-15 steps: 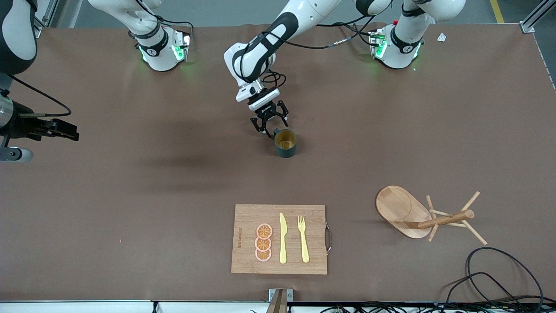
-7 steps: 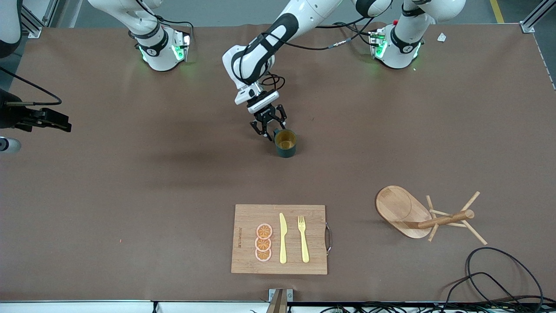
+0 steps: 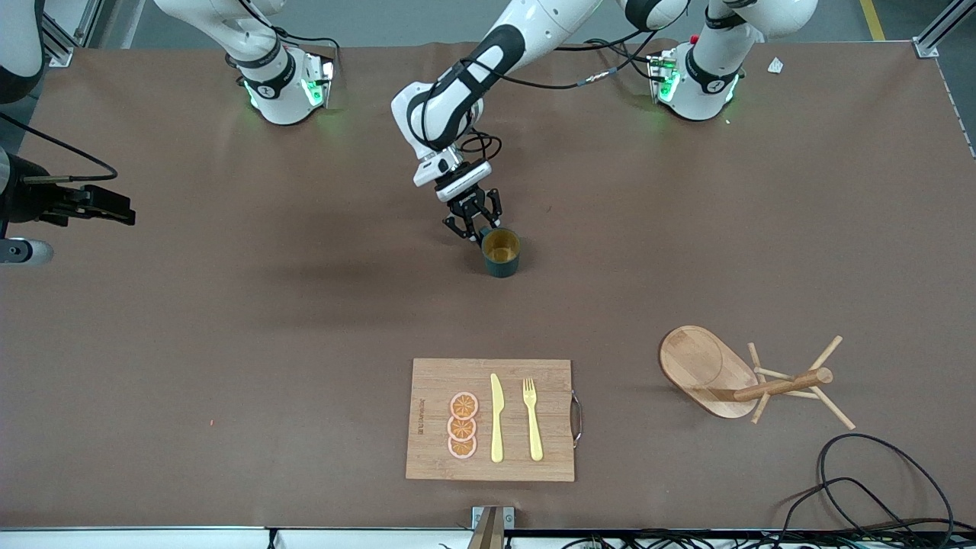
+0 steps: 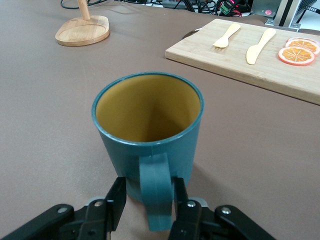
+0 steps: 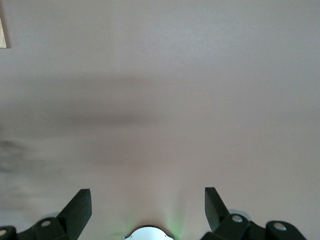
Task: Pass cup and hang on rack
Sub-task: 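Lift the mug by its handle and carry it toward the wooden rack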
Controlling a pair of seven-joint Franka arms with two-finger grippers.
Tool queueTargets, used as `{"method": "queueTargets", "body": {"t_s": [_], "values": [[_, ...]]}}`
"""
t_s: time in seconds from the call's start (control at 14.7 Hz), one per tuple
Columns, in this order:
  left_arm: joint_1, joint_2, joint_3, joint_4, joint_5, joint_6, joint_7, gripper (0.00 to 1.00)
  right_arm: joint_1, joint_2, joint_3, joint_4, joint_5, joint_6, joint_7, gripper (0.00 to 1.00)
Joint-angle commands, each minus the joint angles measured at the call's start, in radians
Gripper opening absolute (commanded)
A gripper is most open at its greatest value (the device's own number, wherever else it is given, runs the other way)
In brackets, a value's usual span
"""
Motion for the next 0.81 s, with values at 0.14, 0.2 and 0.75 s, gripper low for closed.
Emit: {"method": "queueTargets", "body": {"t_s": [0.14,0.2,0.75], "values": [[-0.009,0.012,0.007,0.023,0.014,-0.015,0.001,0.14,-0.005,-0.139,-0.004,-0.123,0.01,0.03,-0.013,1.0],[-0.009,0.007,0.007,0.024,0.014,-0.015,0.005,0.08,-0.021,-0.169,0.005,-0.149,0.01,0.04,-0.015,1.0],[0.067,-0.154,-0.001,0.067,-0.139,-0.018,0.14,0.0,-0.042,-0.278,0.024,-0.224,0.01,0.065,-0.015,1.0]]}}
